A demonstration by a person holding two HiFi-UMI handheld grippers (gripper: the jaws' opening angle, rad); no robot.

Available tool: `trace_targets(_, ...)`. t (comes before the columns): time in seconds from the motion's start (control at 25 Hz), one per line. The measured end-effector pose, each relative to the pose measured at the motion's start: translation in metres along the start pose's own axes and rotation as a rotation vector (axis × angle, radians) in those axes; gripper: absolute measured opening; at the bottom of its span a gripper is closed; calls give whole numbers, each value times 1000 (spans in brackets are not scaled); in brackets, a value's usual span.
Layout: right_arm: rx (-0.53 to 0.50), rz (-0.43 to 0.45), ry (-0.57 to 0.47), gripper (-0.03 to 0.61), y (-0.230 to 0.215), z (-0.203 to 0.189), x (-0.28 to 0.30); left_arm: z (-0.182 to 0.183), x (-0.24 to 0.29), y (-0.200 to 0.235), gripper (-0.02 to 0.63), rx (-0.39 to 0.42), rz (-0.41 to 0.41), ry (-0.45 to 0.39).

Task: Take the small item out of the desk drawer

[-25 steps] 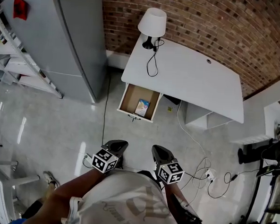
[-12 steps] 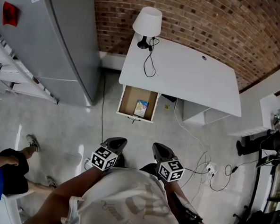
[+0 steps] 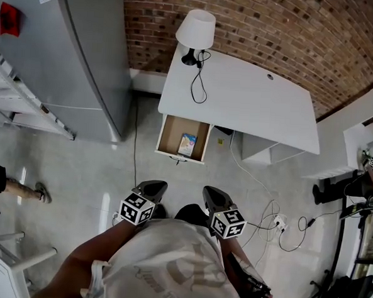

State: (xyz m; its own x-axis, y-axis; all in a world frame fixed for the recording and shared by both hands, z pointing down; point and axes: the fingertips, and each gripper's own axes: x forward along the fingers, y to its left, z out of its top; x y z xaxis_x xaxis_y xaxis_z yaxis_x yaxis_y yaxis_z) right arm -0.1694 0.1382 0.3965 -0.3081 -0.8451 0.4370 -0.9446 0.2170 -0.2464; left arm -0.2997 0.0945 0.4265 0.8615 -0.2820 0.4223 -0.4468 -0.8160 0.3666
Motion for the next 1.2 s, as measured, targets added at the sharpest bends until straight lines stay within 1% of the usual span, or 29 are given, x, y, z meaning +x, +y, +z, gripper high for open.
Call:
trace_targets(0.28, 20, -2, 20, 6, 0, -8, 9, -5, 1, 14, 8, -14, 2, 30)
trace_targets(0.48, 38, 3, 35, 6, -12, -14, 18, -4, 15, 16, 8, -8, -5, 48)
trace_targets(0.8, 24, 33, 12, 6, -46, 21, 45, 28, 42, 32, 8, 0, 28, 39)
trace_targets(1.2, 37, 50, 21, 6, -96, 44, 73, 60, 88, 49, 8, 2, 52, 59)
